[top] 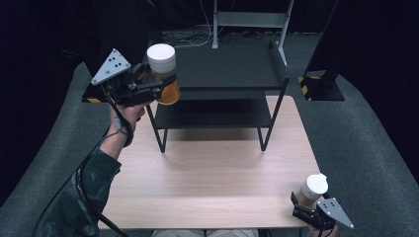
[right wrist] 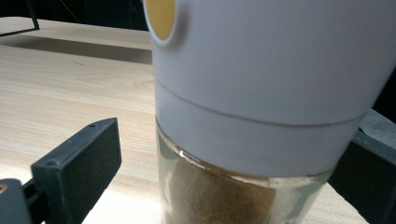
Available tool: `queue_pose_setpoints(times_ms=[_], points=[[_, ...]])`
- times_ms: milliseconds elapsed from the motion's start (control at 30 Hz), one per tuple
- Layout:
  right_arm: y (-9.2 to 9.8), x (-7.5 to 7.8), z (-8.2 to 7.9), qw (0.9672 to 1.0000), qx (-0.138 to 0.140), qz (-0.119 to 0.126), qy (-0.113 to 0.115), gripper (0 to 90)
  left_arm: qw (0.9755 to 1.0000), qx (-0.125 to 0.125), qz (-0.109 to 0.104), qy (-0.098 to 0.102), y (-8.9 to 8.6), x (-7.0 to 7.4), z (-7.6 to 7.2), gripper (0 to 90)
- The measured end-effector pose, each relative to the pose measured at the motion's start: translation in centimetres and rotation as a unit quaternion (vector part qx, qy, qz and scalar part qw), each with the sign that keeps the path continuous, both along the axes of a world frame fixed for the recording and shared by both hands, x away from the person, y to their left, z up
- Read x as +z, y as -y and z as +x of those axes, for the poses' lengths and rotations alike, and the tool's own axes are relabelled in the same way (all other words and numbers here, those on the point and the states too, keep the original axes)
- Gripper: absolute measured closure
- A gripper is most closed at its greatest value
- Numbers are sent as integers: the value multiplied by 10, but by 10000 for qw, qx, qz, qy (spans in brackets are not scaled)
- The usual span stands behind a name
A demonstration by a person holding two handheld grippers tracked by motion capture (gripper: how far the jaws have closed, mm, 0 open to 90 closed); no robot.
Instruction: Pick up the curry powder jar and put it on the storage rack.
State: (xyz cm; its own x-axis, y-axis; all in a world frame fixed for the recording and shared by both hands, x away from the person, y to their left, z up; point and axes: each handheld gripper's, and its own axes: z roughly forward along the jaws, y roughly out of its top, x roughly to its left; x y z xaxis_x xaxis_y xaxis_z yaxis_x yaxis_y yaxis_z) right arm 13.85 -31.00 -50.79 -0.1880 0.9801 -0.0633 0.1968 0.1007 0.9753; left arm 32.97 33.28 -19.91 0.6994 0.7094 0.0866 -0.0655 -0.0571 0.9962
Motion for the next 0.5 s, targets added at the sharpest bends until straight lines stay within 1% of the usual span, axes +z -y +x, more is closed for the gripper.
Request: queue_pose_setpoints(times_ms=[300,500], points=[[0,0,0,10000,3,0,0,3,10000,22,34,54,6,9,11,340],[0,0,0,10000,11,2,-1,3,10000,-24,12,72,8,11,21,340]])
